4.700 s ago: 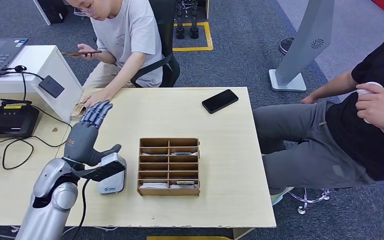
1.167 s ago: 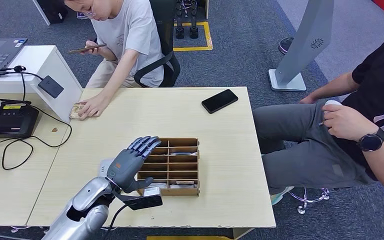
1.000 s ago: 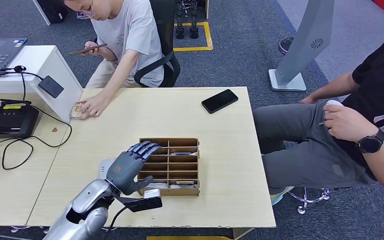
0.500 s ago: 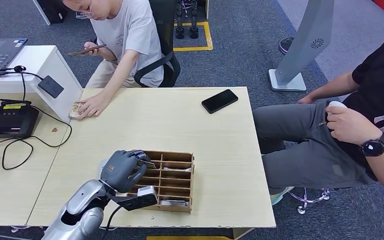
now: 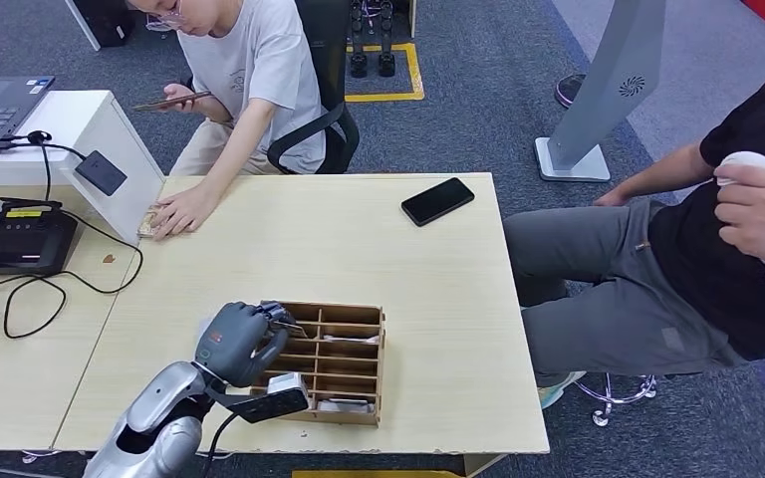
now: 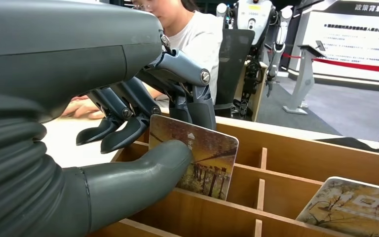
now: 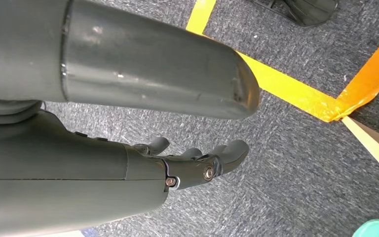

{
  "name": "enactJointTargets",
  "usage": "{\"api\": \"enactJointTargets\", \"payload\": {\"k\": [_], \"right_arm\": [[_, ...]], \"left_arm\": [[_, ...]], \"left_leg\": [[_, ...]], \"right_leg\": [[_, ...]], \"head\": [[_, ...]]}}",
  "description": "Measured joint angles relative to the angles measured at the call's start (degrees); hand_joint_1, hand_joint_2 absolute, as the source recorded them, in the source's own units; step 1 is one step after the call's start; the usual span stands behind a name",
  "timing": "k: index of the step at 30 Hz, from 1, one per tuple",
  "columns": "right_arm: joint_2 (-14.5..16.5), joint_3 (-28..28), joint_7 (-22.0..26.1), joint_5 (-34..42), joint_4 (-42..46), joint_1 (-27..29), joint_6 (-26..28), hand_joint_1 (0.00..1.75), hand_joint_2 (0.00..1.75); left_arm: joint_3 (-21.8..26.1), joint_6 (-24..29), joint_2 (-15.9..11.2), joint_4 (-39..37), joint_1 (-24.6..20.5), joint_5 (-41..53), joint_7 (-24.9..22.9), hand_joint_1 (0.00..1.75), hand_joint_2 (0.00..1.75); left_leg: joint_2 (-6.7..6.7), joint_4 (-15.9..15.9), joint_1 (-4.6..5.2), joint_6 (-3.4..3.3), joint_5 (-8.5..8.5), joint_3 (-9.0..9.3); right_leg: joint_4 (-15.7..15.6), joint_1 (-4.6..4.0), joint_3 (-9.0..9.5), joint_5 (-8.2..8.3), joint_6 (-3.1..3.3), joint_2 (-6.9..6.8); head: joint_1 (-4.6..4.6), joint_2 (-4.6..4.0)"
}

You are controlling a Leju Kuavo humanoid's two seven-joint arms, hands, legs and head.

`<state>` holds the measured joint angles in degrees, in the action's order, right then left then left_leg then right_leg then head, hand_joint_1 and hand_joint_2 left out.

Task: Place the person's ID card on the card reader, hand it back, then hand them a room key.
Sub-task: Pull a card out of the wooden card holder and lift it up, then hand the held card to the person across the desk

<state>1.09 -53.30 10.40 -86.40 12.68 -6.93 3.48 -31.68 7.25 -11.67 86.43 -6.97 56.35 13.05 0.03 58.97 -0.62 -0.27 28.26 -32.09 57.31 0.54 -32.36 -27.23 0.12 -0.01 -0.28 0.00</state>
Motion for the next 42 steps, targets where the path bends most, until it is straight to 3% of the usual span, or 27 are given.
{"api": "enactJointTargets", "payload": {"k": [9, 14, 23, 28, 35, 42], "right_arm": [[0.0, 0.4, -0.1, 0.0, 0.0, -0.1, 0.0, 0.00, 0.00], [0.0, 0.4, -0.8, 0.1, 0.0, 0.1, -0.1, 0.00, 0.00], [0.0, 0.4, -1.8, 0.3, 0.0, 0.5, -0.1, 0.00, 0.00], [0.0, 0.3, -2.3, 0.4, 0.0, 1.0, -0.3, 0.00, 0.00], [0.2, 0.3, -2.5, 0.3, 0.0, 1.1, -0.4, 0.00, 0.00], [0.3, 0.3, -2.6, 0.3, 0.0, 1.1, -0.4, 0.00, 0.00]], "left_arm": [[1.0, -0.1, -0.1, 1.1, 0.7, -2.8, 1.4, 1.75, 1.75], [2.8, -0.8, -0.7, 5.4, 0.1, -6.3, 2.4, 1.75, 1.75], [11.6, -7.5, -3.0, 17.4, -10.6, -14.1, -0.1, 1.75, 1.75], [16.4, -9.9, -3.1, 20.5, -15.5, -16.0, -2.8, 1.75, 1.75], [21.1, -7.0, -1.2, 18.8, -16.0, -9.6, -5.3, 1.75, 1.75], [22.5, -6.5, 0.0, 17.3, -16.0, -8.1, -6.0, 1.75, 1.75]], "left_leg": [[0.00, 0.0, 0.00, 0.00, 0.00, 0.00], [0.00, 0.0, 0.00, 0.00, -0.01, 0.00], [-0.01, 0.0, -0.02, 0.06, -0.09, 0.00], [0.00, 0.0, -0.01, 0.06, -0.09, 0.01], [0.02, 0.0, -0.01, 0.06, -0.09, -0.01], [0.02, 0.0, -0.01, 0.06, -0.09, -0.01]], "right_leg": [[0.0, 0.00, 0.00, 0.00, 0.00, 0.00], [0.0, 0.00, -0.02, 0.00, 0.00, 0.00], [0.0, -0.02, -0.03, 0.07, 0.08, -0.01], [0.0, -0.02, -0.03, 0.07, 0.09, 0.00], [0.0, -0.02, -0.07, 0.06, 0.09, 0.03], [0.0, -0.02, -0.07, 0.07, 0.09, 0.04]], "head": [[0.00, 0.00], [-0.01, 0.00], [0.00, 0.00], [0.01, 0.00], [0.00, 0.00], [0.01, 0.00]]}}
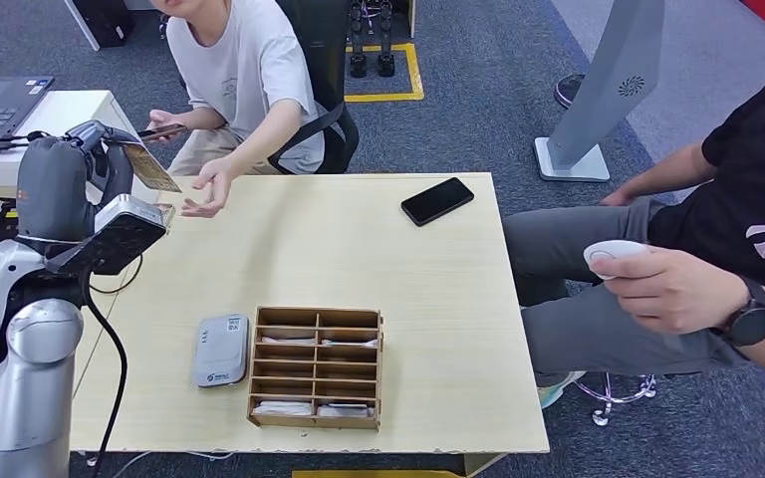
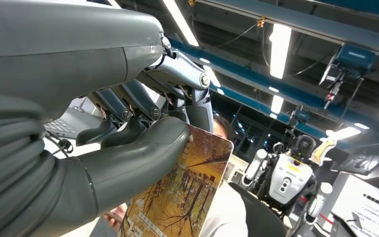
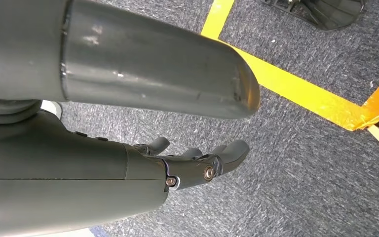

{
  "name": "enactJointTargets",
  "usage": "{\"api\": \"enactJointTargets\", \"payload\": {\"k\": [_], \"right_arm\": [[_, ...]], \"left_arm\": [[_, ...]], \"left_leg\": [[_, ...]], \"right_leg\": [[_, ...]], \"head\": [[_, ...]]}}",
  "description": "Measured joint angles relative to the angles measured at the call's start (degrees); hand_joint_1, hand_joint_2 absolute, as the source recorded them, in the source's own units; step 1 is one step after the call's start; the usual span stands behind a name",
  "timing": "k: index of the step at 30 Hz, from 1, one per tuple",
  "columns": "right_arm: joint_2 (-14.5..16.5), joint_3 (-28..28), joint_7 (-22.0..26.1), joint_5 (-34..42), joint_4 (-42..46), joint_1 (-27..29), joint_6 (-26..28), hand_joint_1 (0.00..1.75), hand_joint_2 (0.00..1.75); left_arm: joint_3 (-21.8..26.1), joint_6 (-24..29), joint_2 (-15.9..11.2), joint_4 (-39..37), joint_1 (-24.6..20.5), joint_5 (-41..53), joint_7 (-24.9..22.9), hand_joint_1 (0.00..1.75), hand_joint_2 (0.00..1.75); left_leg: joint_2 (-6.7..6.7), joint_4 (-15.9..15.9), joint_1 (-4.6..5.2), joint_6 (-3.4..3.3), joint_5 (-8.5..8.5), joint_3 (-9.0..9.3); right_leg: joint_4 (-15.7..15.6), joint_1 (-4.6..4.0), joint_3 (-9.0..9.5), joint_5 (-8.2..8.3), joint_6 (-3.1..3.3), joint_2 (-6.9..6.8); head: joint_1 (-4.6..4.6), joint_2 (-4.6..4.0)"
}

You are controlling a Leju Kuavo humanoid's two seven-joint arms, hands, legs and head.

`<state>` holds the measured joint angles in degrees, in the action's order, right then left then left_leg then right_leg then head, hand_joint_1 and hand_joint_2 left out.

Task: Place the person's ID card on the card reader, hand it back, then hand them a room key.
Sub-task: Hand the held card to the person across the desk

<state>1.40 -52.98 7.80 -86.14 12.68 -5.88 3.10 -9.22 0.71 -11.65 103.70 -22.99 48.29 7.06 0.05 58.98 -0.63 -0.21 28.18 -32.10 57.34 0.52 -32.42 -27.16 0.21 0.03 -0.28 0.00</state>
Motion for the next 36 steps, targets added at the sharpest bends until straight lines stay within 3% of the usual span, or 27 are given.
{"api": "enactJointTargets", "payload": {"k": [3, 7, 15, 33, 34, 36], "right_arm": [[0.0, 0.0, 0.0, -0.1, 0.0, -0.1, -0.1, 0.00, 0.00], [0.1, 0.1, -0.6, -0.2, 0.0, -0.5, -0.5, 0.00, 0.00], [0.1, 0.8, -1.2, -0.3, 0.0, -0.8, -0.7, 0.00, 0.00], [0.2, 2.0, -1.2, -0.3, 0.0, -1.6, -0.7, 0.00, 0.00], [0.2, 2.0, -1.2, -0.3, 0.0, -1.6, -0.7, 0.00, 0.00], [0.2, 2.0, -1.1, -0.3, 0.0, -1.6, -0.6, 0.00, 0.00]], "left_arm": [[0.5, 0.9, 0.6, -1.7, -0.3, 4.9, -2.5, 1.75, 1.75], [3.6, 5.7, 2.3, -9.4, -1.5, 17.4, -7.1, 1.75, 1.75], [10.6, 8.9, 5.2, -20.0, -2.5, 27.8, -7.5, 1.75, 1.75], [16.3, 8.9, 7.3, -25.0, -3.1, 27.8, -6.0, 1.75, 1.75], [16.5, 8.9, 7.3, -25.1, -3.1, 27.2, -5.5, 1.55, 1.75], [16.9, 8.7, 7.5, -25.2, -3.0, 26.3, -4.6, 0.68, 1.75]], "left_leg": [[0.00, 0.0, 0.00, 0.00, 0.00, 0.00], [0.06, 0.0, -0.01, 0.02, -0.02, 0.02], [0.07, 0.0, -0.01, 0.06, -0.04, 0.00], [0.07, 0.0, -0.01, 0.06, -0.04, -0.02], [0.08, 0.0, -0.01, 0.06, -0.04, -0.02], [0.09, 0.0, -0.01, 0.06, -0.04, -0.02]], "right_leg": [[0.0, 0.00, 0.00, 0.00, 0.00, -0.01], [0.0, 0.00, -0.02, 0.04, 0.06, 0.03], [0.0, -0.01, -0.03, 0.06, 0.08, 0.05], [0.0, -0.01, -0.03, 0.05, 0.08, 0.05], [0.0, -0.01, -0.03, 0.06, 0.08, 0.05], [0.0, -0.01, -0.04, 0.06, 0.08, 0.06]], "head": [[-0.01, -0.01], [0.00, 0.00], [0.00, -0.01], [0.00, 0.00], [0.00, 0.00], [0.00, 0.00]]}}
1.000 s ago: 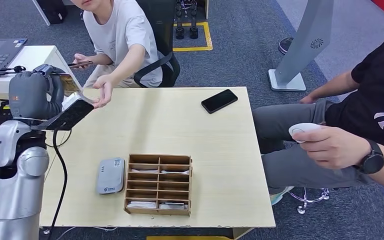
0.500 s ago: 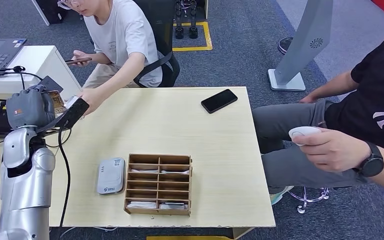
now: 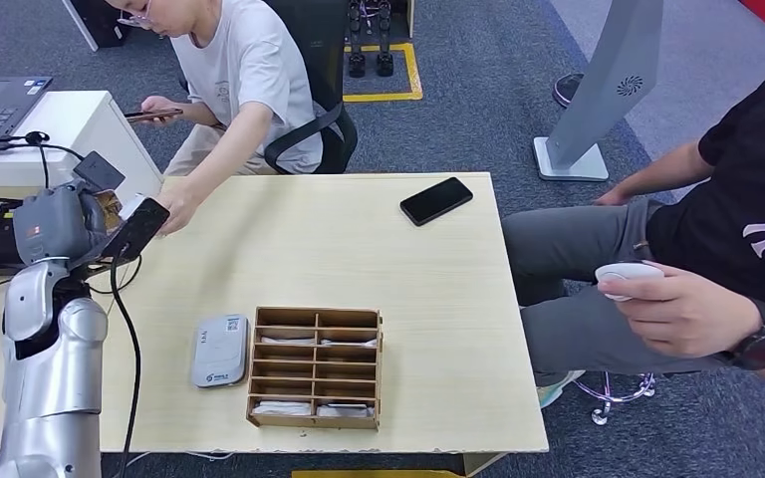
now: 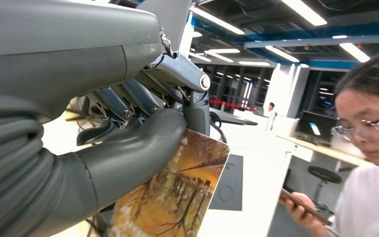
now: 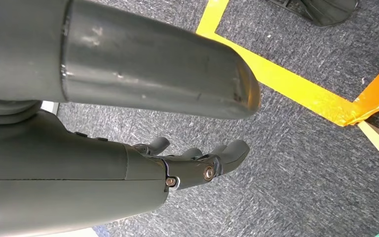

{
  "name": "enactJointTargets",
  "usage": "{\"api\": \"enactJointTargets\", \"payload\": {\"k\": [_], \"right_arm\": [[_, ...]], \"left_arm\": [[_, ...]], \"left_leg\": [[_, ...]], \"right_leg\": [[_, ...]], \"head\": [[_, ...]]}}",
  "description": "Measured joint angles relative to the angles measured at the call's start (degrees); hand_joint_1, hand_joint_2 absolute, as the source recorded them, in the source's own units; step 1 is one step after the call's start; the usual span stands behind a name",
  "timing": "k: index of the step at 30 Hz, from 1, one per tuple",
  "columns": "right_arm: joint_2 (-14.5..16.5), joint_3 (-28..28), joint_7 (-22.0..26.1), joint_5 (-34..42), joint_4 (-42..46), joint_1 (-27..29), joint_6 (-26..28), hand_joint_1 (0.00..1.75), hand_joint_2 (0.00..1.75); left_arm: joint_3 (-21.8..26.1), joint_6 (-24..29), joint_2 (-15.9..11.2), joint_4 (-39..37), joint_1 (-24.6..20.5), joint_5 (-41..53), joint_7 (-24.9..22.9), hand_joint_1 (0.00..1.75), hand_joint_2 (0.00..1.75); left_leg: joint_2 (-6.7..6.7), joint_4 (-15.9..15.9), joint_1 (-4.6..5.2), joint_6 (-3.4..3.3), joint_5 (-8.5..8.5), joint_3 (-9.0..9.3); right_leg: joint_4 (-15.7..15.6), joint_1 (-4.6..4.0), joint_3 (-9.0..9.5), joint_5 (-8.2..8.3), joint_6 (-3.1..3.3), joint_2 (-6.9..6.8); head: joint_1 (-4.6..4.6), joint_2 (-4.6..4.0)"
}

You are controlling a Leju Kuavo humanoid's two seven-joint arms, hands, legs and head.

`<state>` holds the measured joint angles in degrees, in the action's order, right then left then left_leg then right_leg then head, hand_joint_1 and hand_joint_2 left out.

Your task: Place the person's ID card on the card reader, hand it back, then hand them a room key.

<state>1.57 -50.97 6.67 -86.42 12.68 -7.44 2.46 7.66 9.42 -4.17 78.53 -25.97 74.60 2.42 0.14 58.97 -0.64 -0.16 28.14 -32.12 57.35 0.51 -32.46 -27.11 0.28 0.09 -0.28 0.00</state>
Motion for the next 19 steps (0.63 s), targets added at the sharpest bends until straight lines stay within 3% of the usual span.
{"api": "enactJointTargets", "payload": {"k": [1, 2, 10, 19], "right_arm": [[0.0, 0.0, 0.0, 0.0, 0.0, 0.0, 0.0, 0.00, 0.00], [0.0, 0.0, 0.0, 0.0, 0.0, 0.1, 0.0, 0.00, 0.00], [0.0, 0.0, 0.3, 0.1, 0.0, 0.3, 0.2, 0.00, 0.00], [0.0, -0.1, 0.8, 0.3, 0.0, 1.6, 0.9, 0.00, 0.00]], "left_arm": [[0.1, -0.1, 0.1, 0.0, 0.1, -0.3, 0.2, 0.24, 1.75], [0.2, -0.1, 0.1, 0.0, 0.2, -0.5, 0.4, 0.00, 1.75], [1.4, 1.2, 0.9, 2.1, 2.2, -3.0, 1.8, 0.00, 1.75], [3.8, 3.9, 1.9, 9.8, 9.5, -6.7, 4.3, 0.00, 1.75]], "left_leg": [[0.00, 0.0, 0.00, 0.00, 0.00, 0.00], [-0.01, 0.0, 0.00, 0.00, 0.00, 0.00], [-0.04, 0.0, 0.00, 0.00, 0.00, -0.02], [-0.07, 0.0, 0.00, -0.01, 0.01, -0.09]], "right_leg": [[0.0, 0.00, 0.00, 0.00, 0.00, 0.00], [0.0, 0.00, 0.00, 0.00, 0.00, -0.01], [0.0, 0.00, 0.00, 0.00, 0.00, -0.02], [0.0, 0.00, -0.06, -0.02, 0.00, -0.05]], "head": [[0.00, 0.00], [0.00, 0.00], [0.00, 0.00], [-0.01, 0.00]]}}
